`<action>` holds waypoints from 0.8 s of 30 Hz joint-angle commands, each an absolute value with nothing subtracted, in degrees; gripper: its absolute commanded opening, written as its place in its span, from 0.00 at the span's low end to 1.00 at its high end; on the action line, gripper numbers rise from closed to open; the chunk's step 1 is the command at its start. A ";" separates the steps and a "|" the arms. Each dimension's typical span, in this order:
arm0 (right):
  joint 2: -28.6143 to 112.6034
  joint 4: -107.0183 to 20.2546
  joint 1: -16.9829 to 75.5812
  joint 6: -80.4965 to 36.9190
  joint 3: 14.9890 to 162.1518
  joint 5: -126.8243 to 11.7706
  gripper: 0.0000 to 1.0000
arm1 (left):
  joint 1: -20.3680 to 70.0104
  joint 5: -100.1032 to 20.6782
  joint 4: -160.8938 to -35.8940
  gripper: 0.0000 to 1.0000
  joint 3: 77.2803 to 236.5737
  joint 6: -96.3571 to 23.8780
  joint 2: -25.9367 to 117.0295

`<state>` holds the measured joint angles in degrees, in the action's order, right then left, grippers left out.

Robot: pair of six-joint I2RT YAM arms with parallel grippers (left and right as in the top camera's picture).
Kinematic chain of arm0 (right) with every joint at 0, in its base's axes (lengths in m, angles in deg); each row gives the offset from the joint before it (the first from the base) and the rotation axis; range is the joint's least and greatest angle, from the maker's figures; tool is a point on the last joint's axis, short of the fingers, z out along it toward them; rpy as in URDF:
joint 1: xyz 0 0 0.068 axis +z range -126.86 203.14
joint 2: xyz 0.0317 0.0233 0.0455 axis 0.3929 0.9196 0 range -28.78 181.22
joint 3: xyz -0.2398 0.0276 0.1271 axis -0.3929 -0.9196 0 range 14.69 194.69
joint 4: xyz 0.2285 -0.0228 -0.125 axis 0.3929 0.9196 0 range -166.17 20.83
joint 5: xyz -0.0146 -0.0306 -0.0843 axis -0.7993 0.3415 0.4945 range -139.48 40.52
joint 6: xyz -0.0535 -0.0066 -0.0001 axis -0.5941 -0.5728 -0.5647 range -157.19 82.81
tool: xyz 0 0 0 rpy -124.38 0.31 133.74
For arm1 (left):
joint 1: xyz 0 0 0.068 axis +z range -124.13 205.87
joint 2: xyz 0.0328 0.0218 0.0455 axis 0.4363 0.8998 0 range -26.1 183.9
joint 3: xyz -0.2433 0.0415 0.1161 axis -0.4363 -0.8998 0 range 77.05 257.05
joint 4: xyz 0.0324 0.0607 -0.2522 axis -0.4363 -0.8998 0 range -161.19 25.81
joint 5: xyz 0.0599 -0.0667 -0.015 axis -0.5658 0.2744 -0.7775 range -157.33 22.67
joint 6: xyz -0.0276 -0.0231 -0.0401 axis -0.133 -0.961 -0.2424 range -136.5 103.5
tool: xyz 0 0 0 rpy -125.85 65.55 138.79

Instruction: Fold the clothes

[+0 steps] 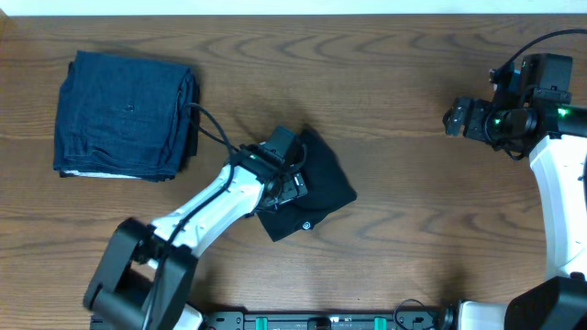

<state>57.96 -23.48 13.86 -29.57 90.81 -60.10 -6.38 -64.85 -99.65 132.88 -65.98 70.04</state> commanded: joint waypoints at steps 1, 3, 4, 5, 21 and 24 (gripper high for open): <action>57.92 -23.44 13.55 -29.57 90.75 -59.81 0.99 | -6.14 -66.73 -99.52 0.98 132.23 -68.34 73.56; 57.92 -23.44 13.55 -29.57 90.75 -59.81 0.99 | -6.14 -66.73 -99.15 0.98 132.23 -68.69 75.48; 57.92 -23.44 13.55 -29.57 90.75 -59.81 0.99 | -6.14 -66.73 -99.10 0.98 132.23 -69.28 76.27; 57.92 -23.44 13.55 -29.57 90.75 -59.81 0.99 | -6.14 -66.71 -99.13 0.98 132.23 -69.84 76.94; 57.92 -23.44 13.55 -29.57 90.75 -59.81 0.99 | -4.78 -66.68 -101.86 0.98 132.23 -70.59 77.95; 57.92 -23.44 13.55 -29.57 90.75 -59.81 0.99 | -4.02 -66.66 -102.43 0.98 132.23 -70.04 77.12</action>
